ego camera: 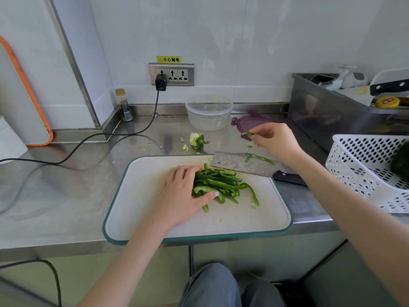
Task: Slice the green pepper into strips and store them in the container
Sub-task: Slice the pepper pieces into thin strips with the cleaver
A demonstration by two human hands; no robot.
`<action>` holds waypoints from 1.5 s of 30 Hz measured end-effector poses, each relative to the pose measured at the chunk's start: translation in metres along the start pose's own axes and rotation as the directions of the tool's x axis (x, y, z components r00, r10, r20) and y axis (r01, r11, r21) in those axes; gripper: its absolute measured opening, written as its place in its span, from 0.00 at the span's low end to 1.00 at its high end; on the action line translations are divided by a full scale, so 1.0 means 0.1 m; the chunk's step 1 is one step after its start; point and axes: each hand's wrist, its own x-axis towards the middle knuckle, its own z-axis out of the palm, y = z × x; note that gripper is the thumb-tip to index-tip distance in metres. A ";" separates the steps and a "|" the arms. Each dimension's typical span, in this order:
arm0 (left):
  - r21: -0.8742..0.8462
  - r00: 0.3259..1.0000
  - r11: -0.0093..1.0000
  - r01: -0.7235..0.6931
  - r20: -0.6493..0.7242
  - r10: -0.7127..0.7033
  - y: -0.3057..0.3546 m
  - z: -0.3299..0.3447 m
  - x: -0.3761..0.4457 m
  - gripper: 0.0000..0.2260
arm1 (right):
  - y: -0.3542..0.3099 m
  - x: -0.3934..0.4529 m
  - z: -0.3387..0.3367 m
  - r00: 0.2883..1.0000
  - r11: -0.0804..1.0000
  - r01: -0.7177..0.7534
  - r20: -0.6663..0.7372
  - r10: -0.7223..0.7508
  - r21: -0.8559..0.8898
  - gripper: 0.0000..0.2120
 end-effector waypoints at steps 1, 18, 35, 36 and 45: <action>-0.014 1.000 1.000 -0.001 -0.016 0.001 0.00 0.00 0.00 0.35 | -0.11 -0.05 0.01 0.997 0.999 0.033 0.076 -0.034 0.003 0.07; -0.029 0.993 0.997 -0.066 -0.099 0.062 0.05 -0.04 -0.04 0.33 | 0.35 -0.14 0.01 0.975 0.929 -0.172 0.076 0.207 -0.328 0.06; -0.033 0.992 0.997 -0.066 -0.112 0.062 0.04 -0.02 -0.04 0.31 | 0.05 -0.06 0.11 0.987 0.971 0.066 0.155 -0.030 -0.230 0.11; -0.025 0.992 0.997 -0.067 -0.109 0.064 0.04 -0.02 -0.04 0.31 | 0.13 -0.03 0.09 0.985 0.961 0.021 0.169 0.027 -0.276 0.13; -0.019 0.992 0.997 -0.075 -0.107 0.073 0.04 -0.02 -0.04 0.32 | 0.32 -0.03 0.21 0.987 0.960 -0.113 0.082 0.138 -0.256 0.05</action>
